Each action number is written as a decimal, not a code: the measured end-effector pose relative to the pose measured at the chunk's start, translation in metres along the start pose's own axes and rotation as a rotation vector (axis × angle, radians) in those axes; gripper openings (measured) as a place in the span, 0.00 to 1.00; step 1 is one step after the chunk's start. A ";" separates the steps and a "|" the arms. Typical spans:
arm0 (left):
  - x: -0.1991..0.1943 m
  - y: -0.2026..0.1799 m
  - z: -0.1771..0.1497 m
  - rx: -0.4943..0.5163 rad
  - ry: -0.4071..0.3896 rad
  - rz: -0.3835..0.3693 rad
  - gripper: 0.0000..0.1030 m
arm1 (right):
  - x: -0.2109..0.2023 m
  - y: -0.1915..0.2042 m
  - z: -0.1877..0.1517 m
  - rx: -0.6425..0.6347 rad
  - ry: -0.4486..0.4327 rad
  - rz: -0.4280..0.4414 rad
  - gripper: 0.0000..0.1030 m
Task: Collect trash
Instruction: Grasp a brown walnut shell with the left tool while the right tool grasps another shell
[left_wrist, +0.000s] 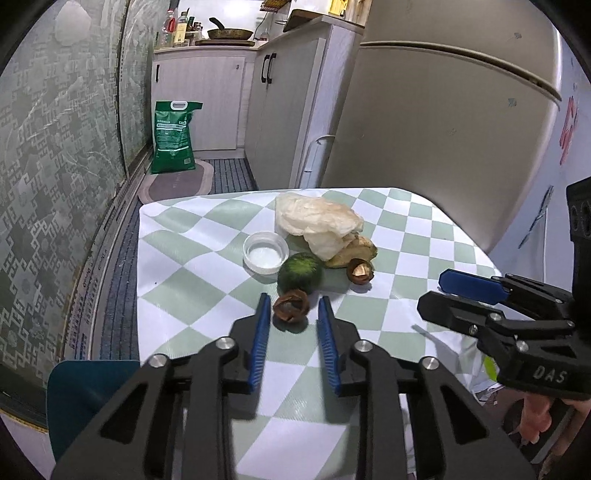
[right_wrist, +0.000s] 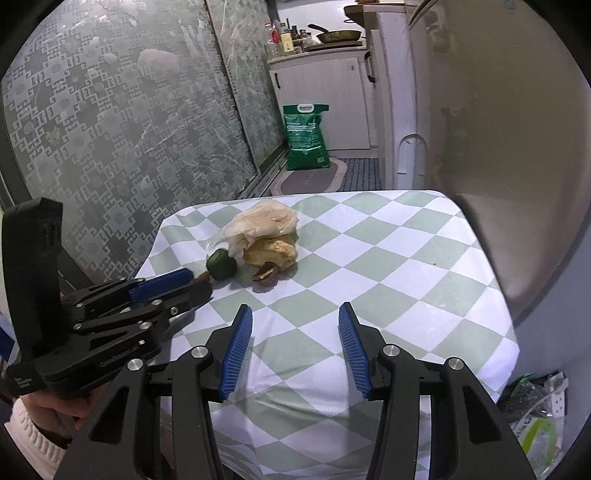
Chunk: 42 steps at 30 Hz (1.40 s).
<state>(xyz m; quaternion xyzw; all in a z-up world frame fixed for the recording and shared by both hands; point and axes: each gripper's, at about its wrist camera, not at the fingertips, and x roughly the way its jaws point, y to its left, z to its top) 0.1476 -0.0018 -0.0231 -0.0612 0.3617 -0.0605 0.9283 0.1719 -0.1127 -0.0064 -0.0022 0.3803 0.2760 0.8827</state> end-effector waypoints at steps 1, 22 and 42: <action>0.001 -0.001 0.000 0.004 0.000 0.006 0.22 | 0.001 0.002 0.000 -0.005 0.002 0.005 0.48; -0.030 0.015 -0.006 -0.028 -0.060 -0.045 0.22 | 0.035 0.031 0.008 -0.084 0.009 -0.079 0.40; -0.067 0.079 -0.019 -0.107 -0.104 -0.034 0.22 | 0.048 0.036 0.020 -0.076 0.014 -0.190 0.18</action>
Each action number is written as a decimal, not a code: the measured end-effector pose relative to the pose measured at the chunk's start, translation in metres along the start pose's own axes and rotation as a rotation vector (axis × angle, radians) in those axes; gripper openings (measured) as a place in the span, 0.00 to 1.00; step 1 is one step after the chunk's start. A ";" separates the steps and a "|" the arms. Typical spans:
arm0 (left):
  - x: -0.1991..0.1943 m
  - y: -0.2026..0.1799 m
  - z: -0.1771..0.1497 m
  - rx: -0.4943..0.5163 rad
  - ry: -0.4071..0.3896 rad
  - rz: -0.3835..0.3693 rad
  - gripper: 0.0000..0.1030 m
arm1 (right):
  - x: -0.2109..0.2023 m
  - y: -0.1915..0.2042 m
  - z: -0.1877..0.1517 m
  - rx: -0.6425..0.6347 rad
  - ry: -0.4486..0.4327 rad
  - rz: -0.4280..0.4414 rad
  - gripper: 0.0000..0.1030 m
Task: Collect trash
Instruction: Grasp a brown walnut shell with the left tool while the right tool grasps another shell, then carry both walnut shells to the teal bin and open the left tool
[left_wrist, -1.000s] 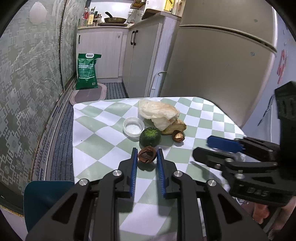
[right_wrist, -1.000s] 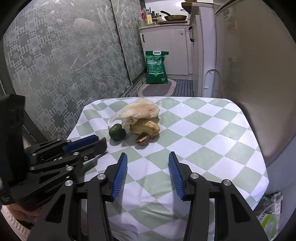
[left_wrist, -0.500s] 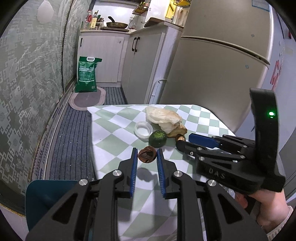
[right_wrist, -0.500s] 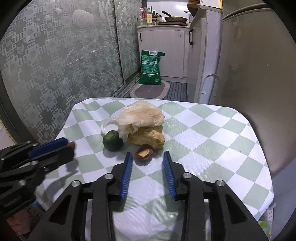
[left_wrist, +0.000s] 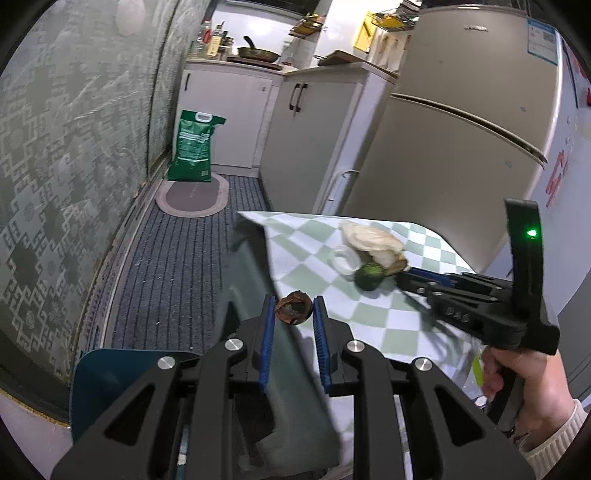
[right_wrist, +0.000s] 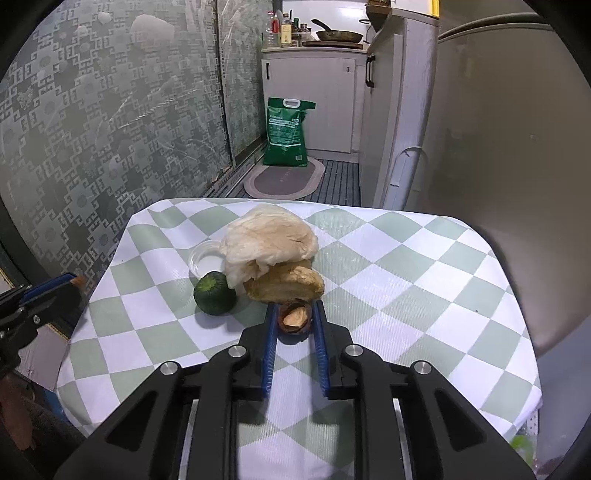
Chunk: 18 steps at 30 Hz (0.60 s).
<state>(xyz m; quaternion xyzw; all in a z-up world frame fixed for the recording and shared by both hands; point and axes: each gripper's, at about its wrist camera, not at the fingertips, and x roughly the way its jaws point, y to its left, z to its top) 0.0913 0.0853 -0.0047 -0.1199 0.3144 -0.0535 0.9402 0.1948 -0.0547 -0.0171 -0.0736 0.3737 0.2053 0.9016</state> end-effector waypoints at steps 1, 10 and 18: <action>-0.003 0.004 0.000 -0.005 -0.002 0.004 0.22 | -0.002 0.001 0.000 0.001 0.001 -0.003 0.18; -0.020 0.043 -0.006 -0.045 -0.008 0.052 0.22 | -0.038 0.029 0.016 -0.022 -0.070 0.030 0.18; -0.024 0.086 -0.024 -0.083 0.037 0.110 0.22 | -0.057 0.075 0.033 -0.068 -0.108 0.129 0.18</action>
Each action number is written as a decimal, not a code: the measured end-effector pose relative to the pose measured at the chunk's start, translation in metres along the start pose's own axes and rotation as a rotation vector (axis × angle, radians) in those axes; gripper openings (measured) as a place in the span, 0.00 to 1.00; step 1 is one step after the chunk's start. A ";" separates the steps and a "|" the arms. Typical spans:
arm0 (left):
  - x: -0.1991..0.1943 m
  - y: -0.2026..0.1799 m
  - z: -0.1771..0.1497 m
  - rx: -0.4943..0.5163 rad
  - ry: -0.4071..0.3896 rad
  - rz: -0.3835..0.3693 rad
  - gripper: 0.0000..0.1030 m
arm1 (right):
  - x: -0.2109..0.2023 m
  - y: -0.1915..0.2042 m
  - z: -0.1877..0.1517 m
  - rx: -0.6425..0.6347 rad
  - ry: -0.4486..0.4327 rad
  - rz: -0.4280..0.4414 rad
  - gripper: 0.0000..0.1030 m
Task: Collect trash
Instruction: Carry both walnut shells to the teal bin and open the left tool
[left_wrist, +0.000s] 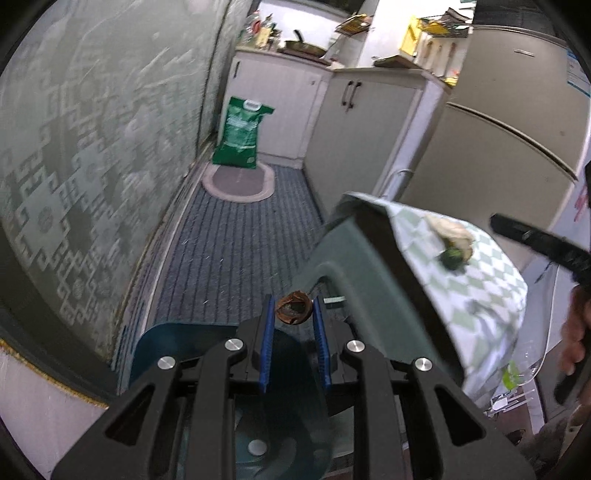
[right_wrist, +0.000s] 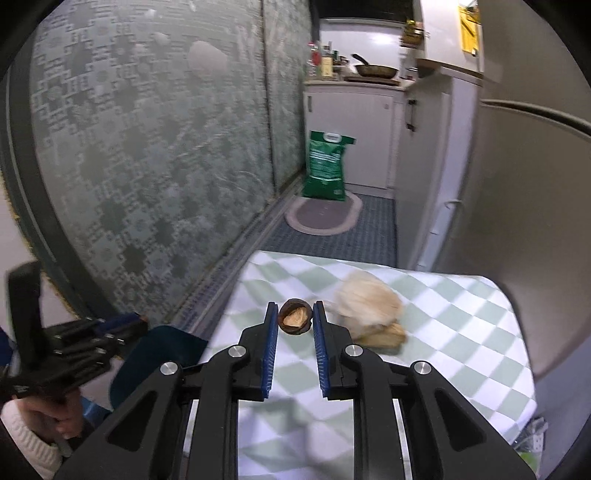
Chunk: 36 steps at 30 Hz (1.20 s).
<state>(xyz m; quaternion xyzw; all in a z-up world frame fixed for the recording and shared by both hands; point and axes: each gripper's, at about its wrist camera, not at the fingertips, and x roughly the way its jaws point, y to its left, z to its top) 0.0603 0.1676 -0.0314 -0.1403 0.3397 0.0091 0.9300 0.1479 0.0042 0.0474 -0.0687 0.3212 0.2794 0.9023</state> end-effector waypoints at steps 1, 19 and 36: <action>0.000 0.004 -0.003 -0.004 0.008 0.003 0.22 | 0.000 0.004 0.002 -0.001 -0.001 0.012 0.18; 0.039 0.053 -0.063 -0.012 0.230 0.064 0.22 | 0.041 0.092 -0.005 -0.089 0.088 0.183 0.18; 0.072 0.076 -0.106 -0.004 0.439 0.098 0.23 | 0.075 0.134 -0.015 -0.137 0.163 0.234 0.18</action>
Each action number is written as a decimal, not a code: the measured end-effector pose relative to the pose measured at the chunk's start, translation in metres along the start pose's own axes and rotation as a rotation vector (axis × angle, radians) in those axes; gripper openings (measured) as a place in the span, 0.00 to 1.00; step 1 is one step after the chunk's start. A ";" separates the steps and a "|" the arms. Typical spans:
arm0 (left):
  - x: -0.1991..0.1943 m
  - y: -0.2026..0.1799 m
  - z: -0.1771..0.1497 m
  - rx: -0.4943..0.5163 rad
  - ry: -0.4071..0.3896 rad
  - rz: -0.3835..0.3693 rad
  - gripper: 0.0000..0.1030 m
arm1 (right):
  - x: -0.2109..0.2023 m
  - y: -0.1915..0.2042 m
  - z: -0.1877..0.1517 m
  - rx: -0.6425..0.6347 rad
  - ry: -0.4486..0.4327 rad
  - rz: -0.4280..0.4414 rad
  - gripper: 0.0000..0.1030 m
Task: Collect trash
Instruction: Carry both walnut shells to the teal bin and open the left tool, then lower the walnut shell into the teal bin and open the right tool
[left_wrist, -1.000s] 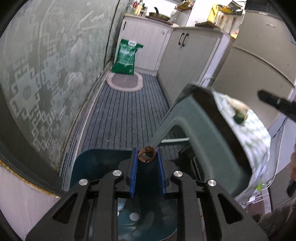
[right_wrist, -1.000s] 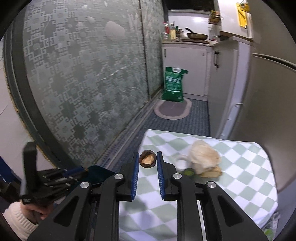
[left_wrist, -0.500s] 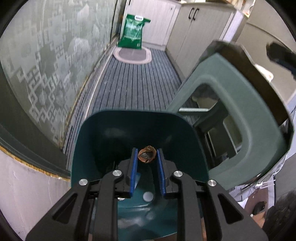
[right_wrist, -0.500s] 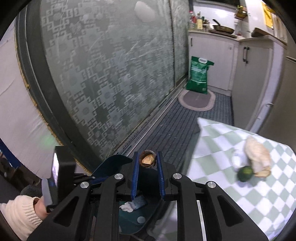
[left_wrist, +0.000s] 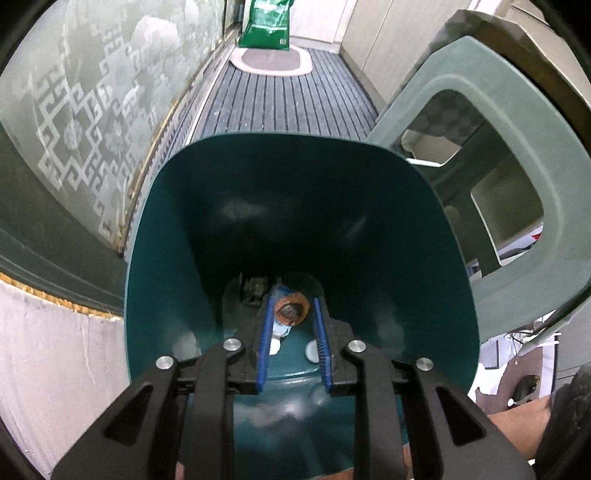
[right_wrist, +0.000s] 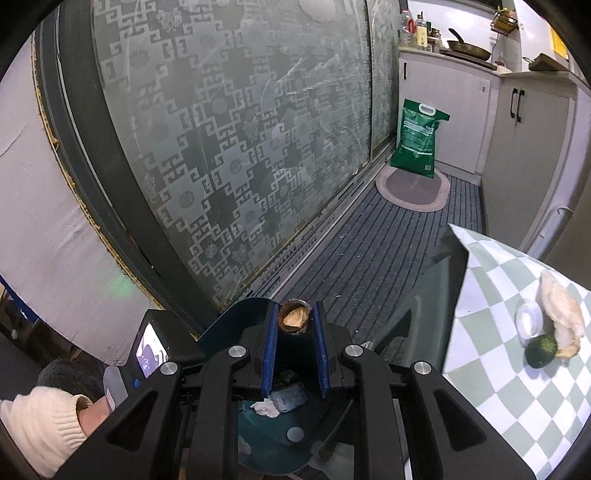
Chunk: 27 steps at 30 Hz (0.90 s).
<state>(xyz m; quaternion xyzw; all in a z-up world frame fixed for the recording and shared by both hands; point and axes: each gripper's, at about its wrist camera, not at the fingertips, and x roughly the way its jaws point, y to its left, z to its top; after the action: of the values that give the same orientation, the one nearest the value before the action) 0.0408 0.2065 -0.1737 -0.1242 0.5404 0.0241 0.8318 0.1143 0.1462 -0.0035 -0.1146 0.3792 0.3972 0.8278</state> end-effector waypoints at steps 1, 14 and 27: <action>-0.001 0.001 -0.001 0.000 0.001 0.000 0.23 | 0.002 0.001 0.000 -0.002 0.003 0.000 0.18; -0.036 0.009 0.004 -0.012 -0.126 -0.024 0.24 | 0.042 0.010 -0.015 -0.002 0.097 0.011 0.18; -0.128 0.013 0.018 -0.061 -0.428 -0.067 0.20 | 0.094 0.026 -0.041 -0.023 0.209 0.023 0.18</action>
<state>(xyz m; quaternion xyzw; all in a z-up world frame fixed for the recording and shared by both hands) 0.0011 0.2355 -0.0537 -0.1590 0.3459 0.0386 0.9239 0.1108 0.1968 -0.0962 -0.1604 0.4602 0.3968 0.7779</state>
